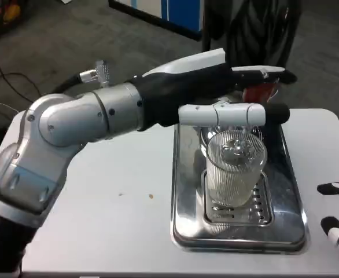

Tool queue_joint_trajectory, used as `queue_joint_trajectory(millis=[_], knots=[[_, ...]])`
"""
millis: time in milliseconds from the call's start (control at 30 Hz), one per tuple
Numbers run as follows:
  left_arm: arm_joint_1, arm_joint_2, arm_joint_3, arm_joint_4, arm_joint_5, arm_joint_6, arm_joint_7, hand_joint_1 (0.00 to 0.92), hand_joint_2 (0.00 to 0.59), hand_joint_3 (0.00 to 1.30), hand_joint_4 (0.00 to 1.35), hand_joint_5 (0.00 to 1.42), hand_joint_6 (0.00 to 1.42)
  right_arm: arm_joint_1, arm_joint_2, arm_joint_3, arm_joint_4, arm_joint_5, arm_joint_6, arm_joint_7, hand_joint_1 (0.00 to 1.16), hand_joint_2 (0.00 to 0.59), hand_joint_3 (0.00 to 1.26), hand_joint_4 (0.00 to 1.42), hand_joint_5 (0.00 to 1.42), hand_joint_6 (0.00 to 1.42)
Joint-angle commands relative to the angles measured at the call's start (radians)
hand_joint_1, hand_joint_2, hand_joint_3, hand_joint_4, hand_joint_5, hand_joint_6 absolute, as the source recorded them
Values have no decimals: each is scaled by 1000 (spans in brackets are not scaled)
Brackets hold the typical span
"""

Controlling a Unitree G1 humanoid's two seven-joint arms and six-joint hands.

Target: Grasp the cup under the faucet to collect the drink, then remove the cup.

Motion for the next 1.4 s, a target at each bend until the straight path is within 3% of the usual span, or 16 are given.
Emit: queue_joint_trajectory(millis=[33, 200, 533, 967, 1167, 1233, 1300, 1400], knots=[[32, 10, -55, 38, 55, 3, -45, 0, 68, 106, 12, 100, 171, -2, 2, 0, 11, 31, 1, 0, 272, 444, 158, 67, 86, 0], [27, 9, -75, 42, 87, -31, -47, 0, 68, 105, 11, 100, 171, 0, 1, -5, 14, 56, 3, 1, 267, 439, 155, 67, 86, 0], [26, 10, -91, 36, 147, -77, -52, 0, 67, 105, 11, 100, 171, -21, -9, 2, 51, 195, 2, 35, 261, 399, 107, 45, 86, 0], [25, -5, -116, 7, 198, -115, -44, 0, 70, 101, 7, 100, 172, -11, -12, 0, 50, 216, -2, 27, 258, 397, 97, 44, 86, 0], [30, -10, -119, -6, 210, -112, -38, 0, 71, 96, 2, 93, 172, -12, 5, 0, 71, 236, -45, 19, 254, 390, 95, 37, 86, 0], [32, -10, -120, -9, 213, -110, -38, 0, 71, 95, 1, 91, 172, -19, 19, 13, 84, 243, -78, 12, 264, 364, 63, 35, 86, 0], [34, -11, -119, -11, 214, -107, -37, 0, 71, 95, 1, 90, 172, -25, 32, 24, 94, 248, -108, 3, 381, 298, 5, 12, 86, 14], [39, -13, -115, -18, 220, -105, -37, 0, 70, 94, 0, 90, 172, -43, 70, 55, 106, 248, -153, -26, 463, 272, 0, 12, 86, 30]])
